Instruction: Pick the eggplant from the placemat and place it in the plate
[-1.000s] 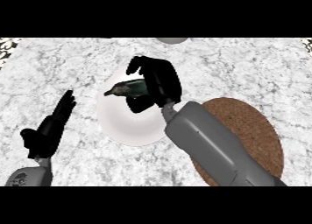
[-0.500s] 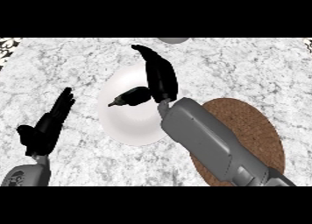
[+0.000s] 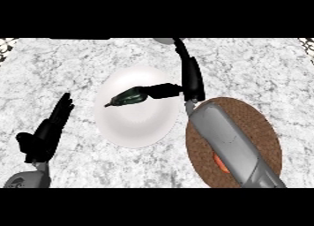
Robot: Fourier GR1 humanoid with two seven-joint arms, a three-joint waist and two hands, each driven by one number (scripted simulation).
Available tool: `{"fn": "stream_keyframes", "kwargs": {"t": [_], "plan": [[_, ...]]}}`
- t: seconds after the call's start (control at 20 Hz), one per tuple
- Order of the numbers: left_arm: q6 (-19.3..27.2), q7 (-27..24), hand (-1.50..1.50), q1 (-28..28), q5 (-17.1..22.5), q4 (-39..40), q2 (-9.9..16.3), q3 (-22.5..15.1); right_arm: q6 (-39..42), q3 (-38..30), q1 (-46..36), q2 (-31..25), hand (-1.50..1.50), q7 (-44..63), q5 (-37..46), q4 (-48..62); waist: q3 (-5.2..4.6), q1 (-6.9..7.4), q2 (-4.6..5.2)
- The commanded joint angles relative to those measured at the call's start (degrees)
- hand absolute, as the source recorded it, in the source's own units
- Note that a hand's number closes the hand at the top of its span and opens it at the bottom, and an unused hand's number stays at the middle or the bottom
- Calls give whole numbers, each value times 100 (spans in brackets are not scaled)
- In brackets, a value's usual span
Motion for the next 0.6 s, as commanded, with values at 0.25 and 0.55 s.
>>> {"fn": "stream_keyframes", "kwargs": {"t": [0.25, 0.55], "plan": [[-50, 164, 0, 100, 33, -172, 124, 114, 2153, -1188, 905, -1182, -150, -1839, -1000, 262, -1, -31, -13], [40, 26, 0, -29, -65, -30, -52, 60, 2884, -1386, 1137, -1402, -150, -2529, -714, 602, -5, -52, -25]]}}
